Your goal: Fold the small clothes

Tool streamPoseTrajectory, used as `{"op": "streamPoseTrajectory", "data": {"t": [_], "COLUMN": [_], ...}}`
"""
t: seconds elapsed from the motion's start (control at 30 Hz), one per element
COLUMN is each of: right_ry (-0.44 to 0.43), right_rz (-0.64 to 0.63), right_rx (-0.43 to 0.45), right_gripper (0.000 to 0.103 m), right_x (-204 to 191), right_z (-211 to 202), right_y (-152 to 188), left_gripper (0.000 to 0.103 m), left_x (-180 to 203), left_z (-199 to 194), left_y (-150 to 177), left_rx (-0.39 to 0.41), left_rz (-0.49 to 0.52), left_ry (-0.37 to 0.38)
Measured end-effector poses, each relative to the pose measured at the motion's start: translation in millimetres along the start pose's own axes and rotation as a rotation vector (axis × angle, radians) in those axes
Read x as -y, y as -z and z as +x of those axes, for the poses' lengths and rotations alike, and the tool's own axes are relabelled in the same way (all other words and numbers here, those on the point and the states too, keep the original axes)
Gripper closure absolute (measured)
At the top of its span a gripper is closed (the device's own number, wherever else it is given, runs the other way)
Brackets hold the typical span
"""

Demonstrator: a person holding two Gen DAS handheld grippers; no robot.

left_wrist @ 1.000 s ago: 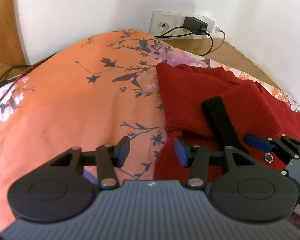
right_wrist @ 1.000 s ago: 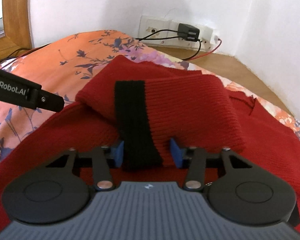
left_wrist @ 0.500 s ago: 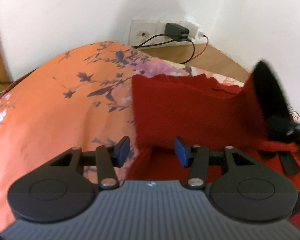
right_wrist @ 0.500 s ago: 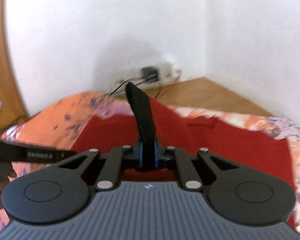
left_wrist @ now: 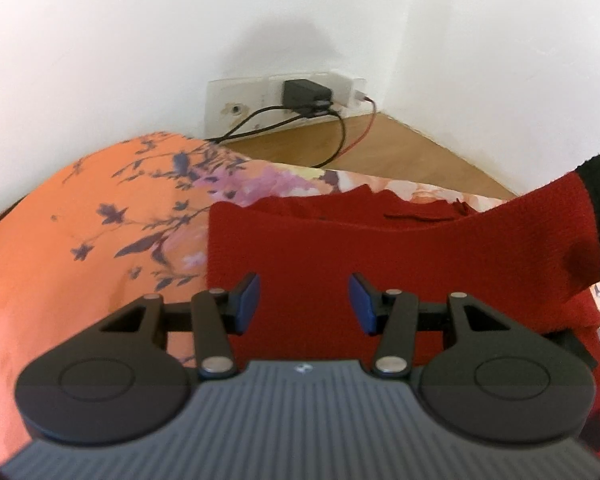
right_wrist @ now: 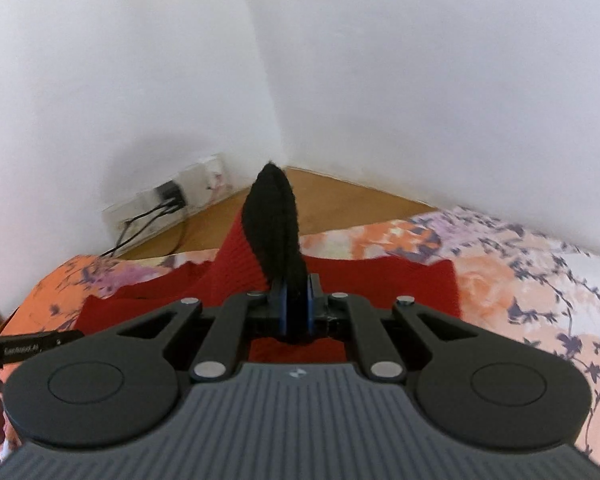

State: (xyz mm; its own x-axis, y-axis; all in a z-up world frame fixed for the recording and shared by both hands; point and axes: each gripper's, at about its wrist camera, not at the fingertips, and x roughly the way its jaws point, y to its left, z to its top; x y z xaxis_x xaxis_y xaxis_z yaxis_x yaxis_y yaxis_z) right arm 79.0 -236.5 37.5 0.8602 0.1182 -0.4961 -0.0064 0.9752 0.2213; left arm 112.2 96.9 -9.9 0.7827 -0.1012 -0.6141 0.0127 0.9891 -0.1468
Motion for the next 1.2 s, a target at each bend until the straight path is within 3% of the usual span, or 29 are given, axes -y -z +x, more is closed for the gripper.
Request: {"op": "streamPoseTrajectory", "data": {"t": [0.23, 0.4, 0.5, 0.63, 0.73, 0.83, 0.97, 1.2], "right_ry": [0.057, 0.112, 0.133, 0.147, 0.114, 0.091, 0.099, 0.033], "right_rz": [0.056, 0.092, 0.116, 0.062, -0.012, -0.089, -0.083, -0.064], "right_rx": [-0.089, -0.178, -0.172, -0.116, -0.063, -0.081, -0.191, -0.172], "right_gripper": [0.095, 0.092, 0.085, 0.066, 0.053, 0.052, 0.052, 0.046], "right_x": [31.9, 53.4, 65.9, 60.0, 49.3, 39.6, 48.9, 63.2], "right_z": [33.5, 60.6, 63.7, 46.5, 37.4, 41.4, 68.5, 65.4], "right_y": [14.0, 32.2, 35.9, 27.0, 20.4, 20.9, 35.3, 40.9], "left_gripper": [0.052, 0.052, 0.052, 0.052, 0.052, 0.051, 0.051, 0.05], "left_x": [12.5, 12.2, 14.0, 18.7, 19.2, 20.2, 23.7, 23.0], "left_z": [30.7, 42.7, 44.5, 45.3, 46.4, 48.2, 47.1, 18.2], "left_y": [6.3, 9.7, 8.5, 7.6, 7.6, 7.9, 8.3, 13.6], "left_rx": [-0.065, -0.063, -0.062, -0.063, -0.062, -0.058, -0.053, -0.035], "left_rz": [0.013, 0.023, 0.031, 0.053, 0.043, 0.034, 0.031, -0.04], "left_ry": [-0.006, -0.015, -0.024, -0.042, -0.049, -0.061, -0.087, -0.129]}}
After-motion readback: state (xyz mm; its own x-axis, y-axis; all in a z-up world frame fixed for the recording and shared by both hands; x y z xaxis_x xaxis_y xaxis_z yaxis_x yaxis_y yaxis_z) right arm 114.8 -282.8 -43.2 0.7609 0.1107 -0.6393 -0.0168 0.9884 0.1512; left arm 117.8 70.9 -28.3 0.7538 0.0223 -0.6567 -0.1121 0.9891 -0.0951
